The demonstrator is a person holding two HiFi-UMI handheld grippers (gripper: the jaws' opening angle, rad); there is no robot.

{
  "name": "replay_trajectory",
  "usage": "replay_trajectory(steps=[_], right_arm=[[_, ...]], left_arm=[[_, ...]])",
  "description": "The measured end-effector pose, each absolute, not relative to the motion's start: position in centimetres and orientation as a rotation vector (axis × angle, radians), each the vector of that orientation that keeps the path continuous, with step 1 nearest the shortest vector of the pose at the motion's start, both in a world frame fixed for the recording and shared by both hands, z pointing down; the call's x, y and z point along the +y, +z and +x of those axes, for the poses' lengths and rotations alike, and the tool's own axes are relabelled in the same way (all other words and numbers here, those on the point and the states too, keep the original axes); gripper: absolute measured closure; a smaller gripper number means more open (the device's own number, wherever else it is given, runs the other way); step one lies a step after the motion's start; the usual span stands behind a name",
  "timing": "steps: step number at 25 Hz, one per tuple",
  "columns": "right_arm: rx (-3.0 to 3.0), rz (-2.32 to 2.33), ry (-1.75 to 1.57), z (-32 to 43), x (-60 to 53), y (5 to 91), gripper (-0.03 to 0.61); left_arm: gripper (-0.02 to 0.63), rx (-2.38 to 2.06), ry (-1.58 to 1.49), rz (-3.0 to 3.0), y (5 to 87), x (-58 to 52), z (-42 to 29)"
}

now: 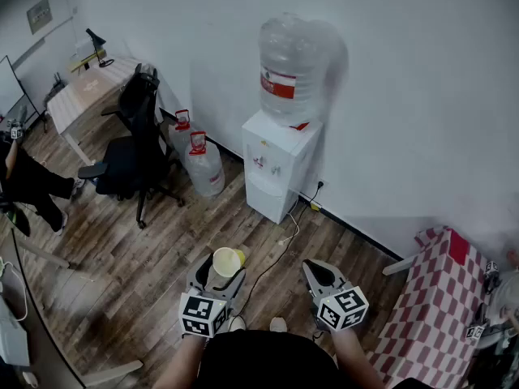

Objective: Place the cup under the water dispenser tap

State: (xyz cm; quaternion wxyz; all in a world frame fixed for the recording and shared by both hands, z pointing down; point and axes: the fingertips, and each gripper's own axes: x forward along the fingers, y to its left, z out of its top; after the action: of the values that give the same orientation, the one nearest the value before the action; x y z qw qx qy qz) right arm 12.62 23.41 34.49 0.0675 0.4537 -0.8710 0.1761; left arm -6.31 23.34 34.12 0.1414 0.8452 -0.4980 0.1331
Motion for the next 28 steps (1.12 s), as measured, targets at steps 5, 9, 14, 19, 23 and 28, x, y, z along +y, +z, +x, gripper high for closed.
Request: replay_trajectory(steps=[5,9,14,19,23,28], right_arm=[[-2.636,1.343,0.534,13.2,24.4,34.7,0.557],[-2.636,1.331,0.533,14.4,25.0,34.9,0.557],[-2.659,1.310,0.566,16.1,25.7,35.2,0.557],[-2.689,1.205,0.625,17.0,26.9,36.4,0.555],[-2.691,1.171,0.667,18.0,27.4,37.3,0.555],[-2.698,1.168,0.685,18.6,27.2,37.5,0.557]], left_arm=[[0.256,-1.452,0.401,2.424,34.2,24.8,-5.7],[0.256,-1.461,0.416,2.416,34.4,25.5,-4.8],[0.256,-1.486,0.413,2.404,34.2,25.8,-3.4],[0.256,-1.526,0.410,2.377,34.2,26.4,-2.0],[0.256,-1.554,0.436,2.348,34.7,27.2,-1.1],[0.256,-1.562,0.467,2.338,35.0,27.3,-0.7]])
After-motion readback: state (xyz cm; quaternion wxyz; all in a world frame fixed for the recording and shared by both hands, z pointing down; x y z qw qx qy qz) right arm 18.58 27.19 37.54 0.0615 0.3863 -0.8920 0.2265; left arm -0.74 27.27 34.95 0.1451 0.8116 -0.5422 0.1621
